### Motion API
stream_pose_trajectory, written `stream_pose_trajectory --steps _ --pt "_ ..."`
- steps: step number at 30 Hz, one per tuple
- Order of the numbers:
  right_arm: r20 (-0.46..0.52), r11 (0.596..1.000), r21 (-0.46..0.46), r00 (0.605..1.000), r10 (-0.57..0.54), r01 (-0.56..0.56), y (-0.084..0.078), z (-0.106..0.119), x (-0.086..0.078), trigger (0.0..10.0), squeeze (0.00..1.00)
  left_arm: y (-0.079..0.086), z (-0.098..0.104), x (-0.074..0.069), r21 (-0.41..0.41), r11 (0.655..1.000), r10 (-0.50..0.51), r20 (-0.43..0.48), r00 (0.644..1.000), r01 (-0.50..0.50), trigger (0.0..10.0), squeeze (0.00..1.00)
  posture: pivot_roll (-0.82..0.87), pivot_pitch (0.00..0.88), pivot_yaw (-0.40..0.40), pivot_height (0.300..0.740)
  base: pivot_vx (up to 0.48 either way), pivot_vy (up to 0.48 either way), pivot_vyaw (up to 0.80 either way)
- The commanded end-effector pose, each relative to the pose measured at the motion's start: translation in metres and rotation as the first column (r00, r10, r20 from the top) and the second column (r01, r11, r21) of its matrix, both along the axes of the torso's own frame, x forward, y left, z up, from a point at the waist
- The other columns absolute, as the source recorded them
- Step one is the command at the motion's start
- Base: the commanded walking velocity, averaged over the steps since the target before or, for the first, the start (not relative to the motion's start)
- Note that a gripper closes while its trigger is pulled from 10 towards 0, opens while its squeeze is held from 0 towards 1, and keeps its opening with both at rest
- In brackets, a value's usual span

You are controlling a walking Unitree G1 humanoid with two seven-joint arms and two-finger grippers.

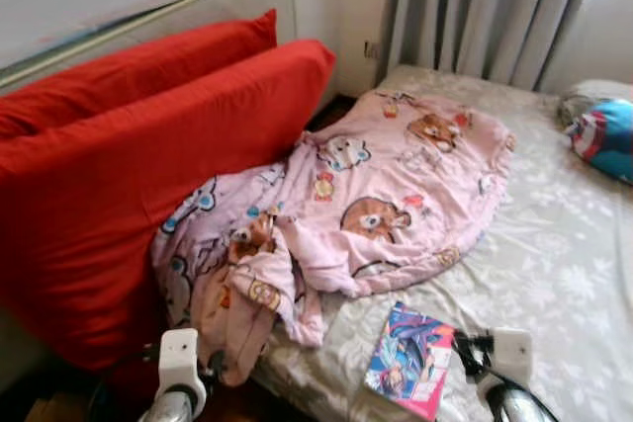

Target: Clean up the room

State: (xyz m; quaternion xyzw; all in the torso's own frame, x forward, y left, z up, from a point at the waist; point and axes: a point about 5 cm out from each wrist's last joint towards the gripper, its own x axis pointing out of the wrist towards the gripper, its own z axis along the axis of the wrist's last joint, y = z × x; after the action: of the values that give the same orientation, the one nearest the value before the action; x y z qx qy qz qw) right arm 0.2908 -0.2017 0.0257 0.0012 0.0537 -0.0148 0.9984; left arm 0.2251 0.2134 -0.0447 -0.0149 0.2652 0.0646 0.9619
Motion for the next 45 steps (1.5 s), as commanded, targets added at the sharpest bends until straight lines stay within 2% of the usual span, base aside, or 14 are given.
stream_pose_trajectory --steps 1,10,11,12,13,14,15,16,18,25,31,34,41,45 --pt "0.083 1.000 -0.004 0.996 0.009 -0.009 0.006 0.015 0.010 10.0 0.00 0.004 0.000 -0.005 -0.004 1.000 0.018 0.020 1.000 -0.018 10.0 0.00 -0.06 0.000 0.025 0.740 0.000 0.000 0.00" --pt "0.135 1.000 -0.014 0.991 0.022 -0.020 0.012 0.023 0.014 10.0 0.00 0.004 0.007 -0.002 0.012 1.000 -0.002 0.111 0.994 0.001 10.0 0.00 -0.06 0.000 0.028 0.740 0.000 0.000 0.00" --pt "0.129 1.000 -0.019 0.991 0.024 -0.021 0.012 0.021 0.012 10.0 0.00 0.005 0.035 0.030 0.249 0.968 -0.092 0.211 0.973 0.038 10.0 0.00 -0.06 0.000 0.029 0.740 0.000 0.000 0.00" --pt "0.123 1.000 -0.019 0.992 0.018 -0.015 0.012 0.020 0.011 10.0 0.00 0.002 0.064 0.057 0.423 0.906 -0.180 0.311 0.933 0.034 10.0 0.00 -0.06 0.000 0.029 0.740 0.000 0.000 0.00" --pt "0.119 1.000 -0.018 0.993 0.013 -0.011 0.011 0.019 0.010 10.0 0.00 -0.001 0.085 0.074 0.525 0.851 -0.244 0.379 0.893 0.010 10.0 0.00 -0.06 0.000 0.029 0.740 0.000 0.000 0.00" --pt "0.113 1.000 -0.020 0.994 0.009 -0.006 0.010 0.017 0.009 10.0 0.00 -0.013 0.107 0.089 0.449 0.894 -0.247 0.486 0.838 0.003 10.0 0.00 -0.06 0.000 0.030 0.740 0.000 0.000 0.00" --pt "0.106 1.000 -0.019 0.994 0.001 0.001 0.008 0.016 0.007 10.0 0.00 -0.023 0.124 0.101 0.234 0.972 -0.165 0.575 0.801 0.032 10.0 0.00 -0.07 0.000 0.033 0.740 0.000 0.000 0.00" --pt "0.103 1.000 -0.018 0.995 -0.003 0.005 0.007 0.015 0.007 10.0 0.00 -0.026 0.127 0.105 0.152 0.987 -0.127 0.586 0.800 0.046 10.0 0.00 -0.07 0.000 0.033 0.740 0.000 0.000 0.00" --pt "0.096 1.000 -0.022 0.995 -0.008 0.011 0.006 0.014 0.006 10.0 0.00 -0.021 0.126 0.109 0.098 0.993 -0.105 0.564 0.819 0.060 10.0 0.00 -0.07 0.000 0.034 0.740 0.000 0.000 0.00" --pt "0.126 0.999 -0.016 0.992 -0.026 0.028 0.006 0.020 0.009 10.0 0.00 -0.020 0.137 0.111 0.141 0.989 -0.121 0.627 0.770 0.041 10.0 0.00 -0.06 0.000 0.039 0.740 0.000 0.000 0.00" --pt "0.140 0.999 -0.014 0.990 -0.029 0.031 0.007 0.022 0.010 10.0 0.00 -0.016 0.123 0.103 0.104 0.994 -0.092 0.589 0.803 0.037 10.0 0.00 -0.07 0.000 0.044 0.740 0.000 0.000 0.00" --pt "0.105 0.998 -0.012 0.993 -0.061 0.063 0.004 0.014 0.005 10.0 0.00 -0.007 0.105 0.092 0.115 0.992 -0.104 0.520 0.848 0.051 10.0 0.00 -0.06 0.000 0.046 0.740 0.000 0.000 0.00" --pt "0.115 0.996 -0.017 0.990 -0.087 0.090 0.000 0.019 0.010 10.0 0.00 -0.003 0.104 0.091 0.119 0.992 -0.099 0.512 0.853 0.043 10.0 0.00 -0.05 0.000 0.047 0.740 0.000 0.000 0.00" --pt "0.164 0.996 -0.024 0.983 -0.081 0.086 0.004 0.031 0.018 10.0 0.00 -0.009 0.109 0.091 0.118 0.990 -0.128 0.548 0.826 0.076 10.0 0.00 -0.08 0.000 0.074 0.740 0.000 0.000 0.00"
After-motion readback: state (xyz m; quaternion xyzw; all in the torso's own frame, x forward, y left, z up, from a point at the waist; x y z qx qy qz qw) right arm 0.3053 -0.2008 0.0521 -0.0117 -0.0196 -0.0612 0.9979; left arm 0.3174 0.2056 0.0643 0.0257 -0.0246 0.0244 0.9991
